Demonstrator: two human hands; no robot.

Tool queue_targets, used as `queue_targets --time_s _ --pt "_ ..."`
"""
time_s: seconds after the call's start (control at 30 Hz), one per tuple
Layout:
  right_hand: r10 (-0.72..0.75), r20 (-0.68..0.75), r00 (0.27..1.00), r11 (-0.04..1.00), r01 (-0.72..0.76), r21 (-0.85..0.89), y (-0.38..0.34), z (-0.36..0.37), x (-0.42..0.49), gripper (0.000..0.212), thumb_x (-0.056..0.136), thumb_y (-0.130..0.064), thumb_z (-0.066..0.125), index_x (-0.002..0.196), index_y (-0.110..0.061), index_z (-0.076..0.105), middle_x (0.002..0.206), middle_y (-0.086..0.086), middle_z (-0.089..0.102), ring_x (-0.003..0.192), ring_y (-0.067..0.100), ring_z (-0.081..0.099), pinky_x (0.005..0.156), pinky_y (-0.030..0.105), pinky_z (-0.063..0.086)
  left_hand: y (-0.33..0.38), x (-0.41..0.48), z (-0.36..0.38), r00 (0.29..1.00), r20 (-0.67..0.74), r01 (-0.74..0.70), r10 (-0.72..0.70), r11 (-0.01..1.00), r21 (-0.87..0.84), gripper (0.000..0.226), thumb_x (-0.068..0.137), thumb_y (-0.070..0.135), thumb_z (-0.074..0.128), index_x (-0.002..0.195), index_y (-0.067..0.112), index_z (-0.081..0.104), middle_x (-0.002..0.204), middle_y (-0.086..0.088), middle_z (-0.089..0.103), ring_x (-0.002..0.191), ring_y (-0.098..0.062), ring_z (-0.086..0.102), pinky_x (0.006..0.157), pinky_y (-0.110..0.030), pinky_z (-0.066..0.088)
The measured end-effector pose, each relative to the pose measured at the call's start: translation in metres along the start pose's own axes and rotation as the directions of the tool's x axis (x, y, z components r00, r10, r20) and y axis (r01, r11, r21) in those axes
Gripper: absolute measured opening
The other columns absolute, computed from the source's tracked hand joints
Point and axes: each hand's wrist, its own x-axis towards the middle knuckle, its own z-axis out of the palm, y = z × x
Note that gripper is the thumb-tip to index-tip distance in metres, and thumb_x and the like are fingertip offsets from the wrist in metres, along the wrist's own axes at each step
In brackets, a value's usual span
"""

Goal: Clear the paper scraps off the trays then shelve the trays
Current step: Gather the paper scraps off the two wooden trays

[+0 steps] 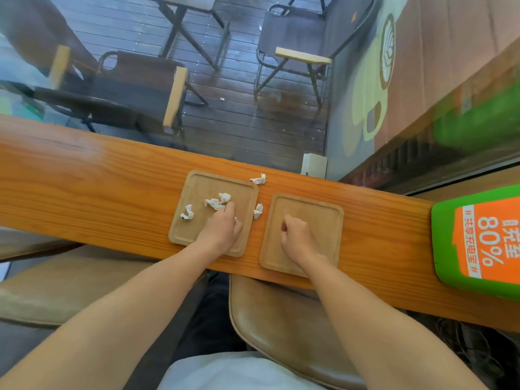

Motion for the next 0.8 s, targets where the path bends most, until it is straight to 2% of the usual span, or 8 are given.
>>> queue_targets --time_s 0.2,0.43,0.53,0.6,0.67,0.8 --pt "-0.032 -0.005 0.999 0.999 0.032 0.001 -0.025 -0.002 0.006 0.021 0.095 -0.008 0.039 0.079 -0.012 0.053 0.082 0.005 0.055 0.076 0.024 0.055 0.068 0.04 0.05 -0.02 -0.001 -0.02 0.997 -0.012 0.073 -0.073 0.997 0.023 0.016 0.095 0.008 0.039 0.087 0.008 0.053 0.086 -0.011 0.061 0.08 -0.031 0.057 0.066 -0.04 0.046" --pt "-0.01 0.04 0.999 0.999 0.011 -0.031 -0.032 0.005 0.014 0.018 0.097 -0.021 0.04 0.086 -0.015 0.054 0.082 0.005 0.061 0.075 0.025 0.059 0.068 0.045 0.055 -0.036 -0.002 -0.021 0.992 -0.021 0.123 -0.123 0.992 0.021 0.019 0.087 0.0 0.041 0.083 0.015 0.051 0.086 -0.005 0.059 0.077 -0.025 0.054 0.055 -0.032 0.033" --pt "-0.026 0.039 0.999 0.997 0.028 -0.072 -0.033 0.009 0.018 0.009 0.097 -0.021 0.044 0.095 -0.017 0.053 0.086 0.003 0.062 0.075 0.022 0.059 0.068 0.044 0.056 -0.04 0.002 -0.021 0.987 -0.06 0.148 -0.148 0.989 0.003 0.018 0.091 0.005 0.036 0.086 0.014 0.051 0.087 -0.01 0.063 0.074 -0.028 0.055 0.053 -0.034 0.035" --pt "-0.03 0.043 0.999 0.996 0.034 -0.085 -0.034 0.012 0.023 0.012 0.096 -0.021 0.047 0.107 -0.018 0.052 0.094 0.002 0.062 0.079 0.021 0.06 0.069 0.044 0.056 -0.042 0.007 -0.022 0.982 -0.102 0.157 -0.156 0.988 0.004 0.016 0.094 0.011 0.035 0.092 0.011 0.051 0.09 -0.012 0.063 0.077 -0.031 0.056 0.06 -0.042 0.047" --pt "-0.024 0.05 0.998 0.994 0.029 -0.104 -0.036 0.015 0.028 0.02 0.097 -0.022 0.048 0.116 -0.02 0.049 0.1 0.003 0.061 0.083 0.023 0.06 0.071 0.045 0.056 -0.046 0.011 -0.023 0.976 -0.169 0.145 -0.135 0.988 0.046 0.015 0.097 0.02 0.04 0.1 0.01 0.051 0.095 -0.011 0.061 0.081 -0.031 0.057 0.068 -0.047 0.051" --pt "-0.021 0.047 0.999 0.994 0.026 -0.107 -0.038 0.022 0.037 0.024 0.098 -0.025 0.05 0.121 -0.02 0.045 0.108 0.006 0.062 0.086 0.025 0.06 0.073 0.046 0.056 -0.055 0.022 -0.022 0.964 -0.252 0.131 -0.088 0.979 0.158 0.03 0.098 0.037 0.047 0.115 0.012 0.051 0.107 -0.008 0.059 0.08 -0.023 0.052 0.058 -0.035 0.04"
